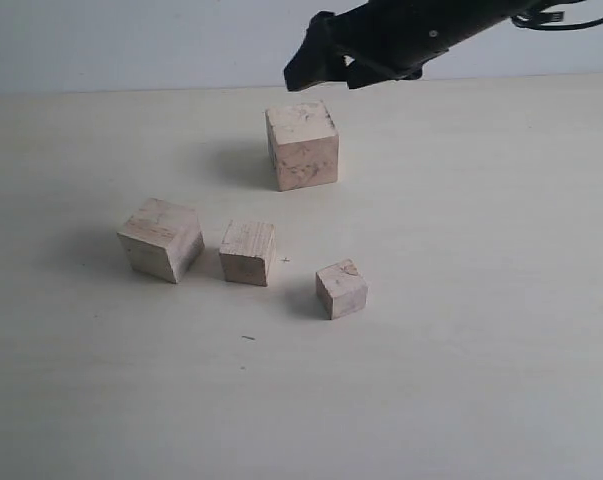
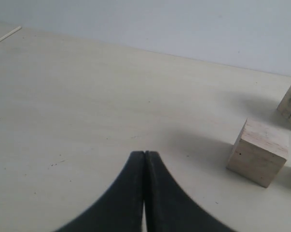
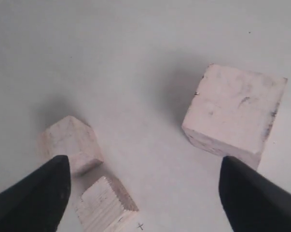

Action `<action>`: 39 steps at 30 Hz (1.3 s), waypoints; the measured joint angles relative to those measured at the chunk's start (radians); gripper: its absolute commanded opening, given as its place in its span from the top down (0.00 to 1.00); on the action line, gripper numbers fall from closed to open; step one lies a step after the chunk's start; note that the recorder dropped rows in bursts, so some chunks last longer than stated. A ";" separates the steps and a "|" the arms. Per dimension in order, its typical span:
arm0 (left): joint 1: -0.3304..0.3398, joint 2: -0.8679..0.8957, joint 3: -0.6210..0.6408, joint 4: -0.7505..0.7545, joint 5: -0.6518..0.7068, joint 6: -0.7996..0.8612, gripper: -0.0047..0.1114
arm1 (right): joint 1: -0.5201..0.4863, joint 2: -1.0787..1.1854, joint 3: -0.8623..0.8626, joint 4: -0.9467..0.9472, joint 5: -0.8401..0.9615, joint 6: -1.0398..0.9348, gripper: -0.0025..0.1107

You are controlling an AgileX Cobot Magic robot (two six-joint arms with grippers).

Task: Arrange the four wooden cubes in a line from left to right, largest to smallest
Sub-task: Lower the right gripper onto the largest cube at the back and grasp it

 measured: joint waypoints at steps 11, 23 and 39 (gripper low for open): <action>0.000 0.000 0.000 0.000 0.000 0.000 0.96 | 0.063 0.206 -0.269 -0.304 0.004 0.174 0.27; 0.000 0.000 0.000 0.000 0.000 0.000 0.96 | 0.063 0.348 -0.377 -0.325 -0.048 0.244 0.05; 0.000 0.000 0.000 0.000 0.000 0.000 0.96 | 0.073 0.488 -0.498 -0.463 -0.100 0.454 0.05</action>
